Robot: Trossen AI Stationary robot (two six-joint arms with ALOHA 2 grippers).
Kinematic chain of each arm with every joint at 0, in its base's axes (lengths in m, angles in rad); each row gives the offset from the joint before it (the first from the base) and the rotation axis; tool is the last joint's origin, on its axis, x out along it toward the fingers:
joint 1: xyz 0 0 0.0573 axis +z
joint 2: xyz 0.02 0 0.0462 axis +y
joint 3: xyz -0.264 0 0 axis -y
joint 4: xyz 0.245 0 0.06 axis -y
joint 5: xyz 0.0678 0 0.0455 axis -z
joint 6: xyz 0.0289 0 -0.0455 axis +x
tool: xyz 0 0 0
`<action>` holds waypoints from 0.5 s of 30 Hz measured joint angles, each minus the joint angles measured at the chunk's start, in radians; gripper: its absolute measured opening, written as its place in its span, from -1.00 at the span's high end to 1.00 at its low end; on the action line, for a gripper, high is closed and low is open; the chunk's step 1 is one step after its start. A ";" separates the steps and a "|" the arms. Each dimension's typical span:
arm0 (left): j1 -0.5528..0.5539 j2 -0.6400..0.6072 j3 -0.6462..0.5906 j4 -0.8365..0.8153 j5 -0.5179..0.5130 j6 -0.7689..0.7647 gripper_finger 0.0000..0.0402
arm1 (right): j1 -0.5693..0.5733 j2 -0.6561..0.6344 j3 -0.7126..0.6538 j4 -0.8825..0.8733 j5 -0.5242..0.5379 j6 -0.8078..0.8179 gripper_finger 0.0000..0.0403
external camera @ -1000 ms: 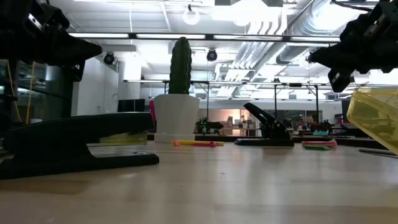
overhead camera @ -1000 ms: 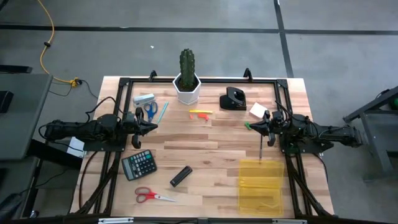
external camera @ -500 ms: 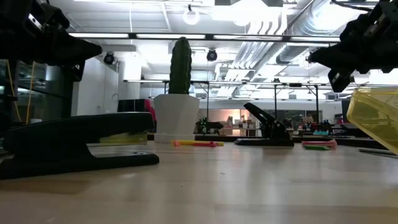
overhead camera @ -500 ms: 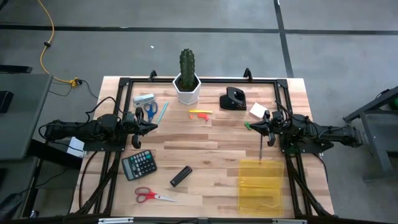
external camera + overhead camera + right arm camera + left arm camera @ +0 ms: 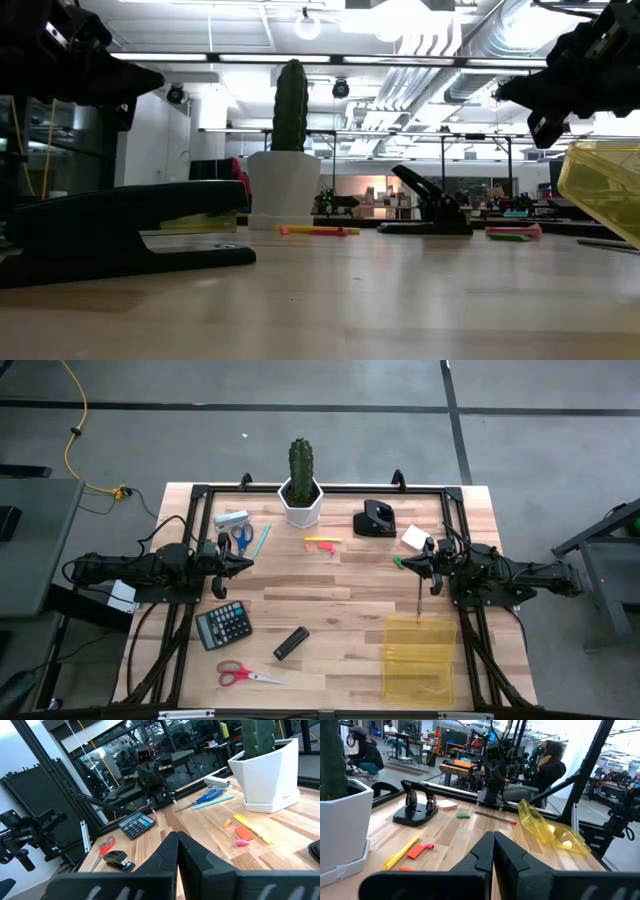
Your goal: Pack school essentials
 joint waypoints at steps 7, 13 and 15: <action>0.000 0.000 0.000 0.000 0.000 0.000 1.00 | 0.000 0.000 0.000 0.000 0.000 0.000 1.00; 0.000 0.000 0.000 0.000 0.000 0.000 1.00 | 0.000 0.000 0.000 0.109 0.097 0.059 1.00; 0.000 0.000 0.000 0.000 0.000 0.000 1.00 | 0.000 0.000 0.000 0.260 0.170 0.140 1.00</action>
